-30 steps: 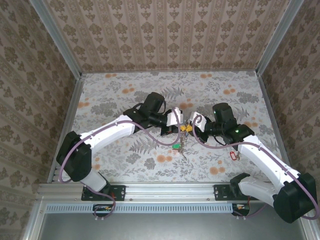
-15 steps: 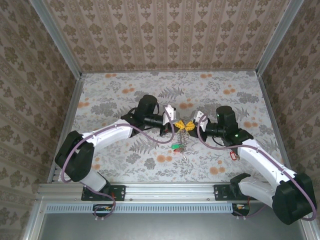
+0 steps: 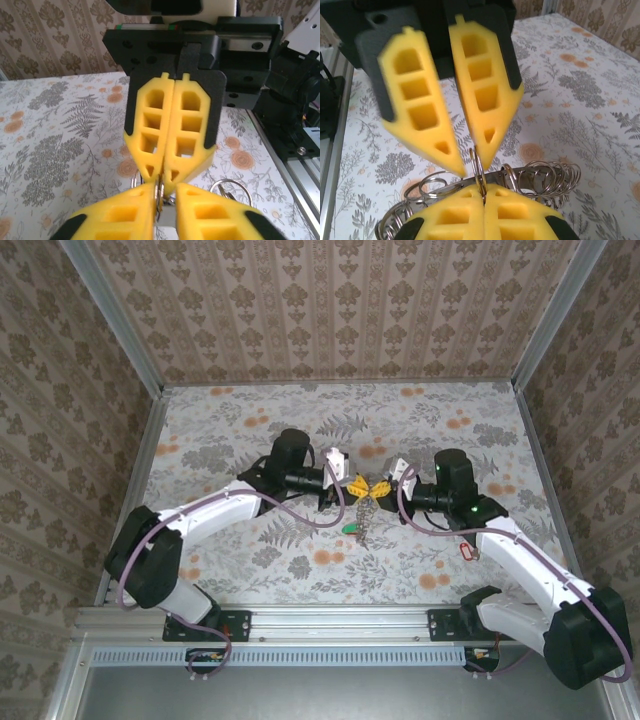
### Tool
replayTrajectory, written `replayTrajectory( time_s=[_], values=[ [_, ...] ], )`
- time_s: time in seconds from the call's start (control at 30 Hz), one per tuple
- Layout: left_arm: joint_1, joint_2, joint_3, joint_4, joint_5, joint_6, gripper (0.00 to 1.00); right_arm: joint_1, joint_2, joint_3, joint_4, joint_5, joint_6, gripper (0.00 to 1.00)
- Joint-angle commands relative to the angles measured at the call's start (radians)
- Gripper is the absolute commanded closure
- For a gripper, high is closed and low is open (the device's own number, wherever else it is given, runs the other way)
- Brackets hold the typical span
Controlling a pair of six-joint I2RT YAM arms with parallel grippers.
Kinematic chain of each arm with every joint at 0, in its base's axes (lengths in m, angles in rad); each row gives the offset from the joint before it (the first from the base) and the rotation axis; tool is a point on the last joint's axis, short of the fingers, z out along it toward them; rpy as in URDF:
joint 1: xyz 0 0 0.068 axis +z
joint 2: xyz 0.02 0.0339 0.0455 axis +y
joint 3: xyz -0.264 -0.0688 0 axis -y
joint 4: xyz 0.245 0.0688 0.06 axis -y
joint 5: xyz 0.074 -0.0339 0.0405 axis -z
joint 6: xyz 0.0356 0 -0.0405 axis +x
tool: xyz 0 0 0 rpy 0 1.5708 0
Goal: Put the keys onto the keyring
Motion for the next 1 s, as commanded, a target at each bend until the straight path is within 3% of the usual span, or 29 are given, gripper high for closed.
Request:
replayTrajectory(
  time_s=[0.0,0.23,0.73,0.87,0.97],
  values=[
    [-0.013,-0.046,0.055,-0.154,-0.048,0.105,0.79,0.013,-0.003,0.074,-0.111,0.041,-0.075,1.00],
    [-0.030,-0.026,0.137,-0.319,-0.112,0.197,0.73,0.037,-0.002,0.122,-0.200,0.091,-0.132,1.00],
    [-0.059,0.035,0.221,-0.413,-0.145,0.243,0.73,0.053,-0.003,0.152,-0.241,0.106,-0.161,1.00],
    [-0.064,0.046,0.234,-0.431,-0.149,0.251,0.77,0.054,-0.002,0.151,-0.235,0.108,-0.161,1.00],
    [-0.066,0.050,0.237,-0.436,-0.150,0.255,0.86,0.054,-0.003,0.151,-0.235,0.108,-0.160,1.00]
  ],
)
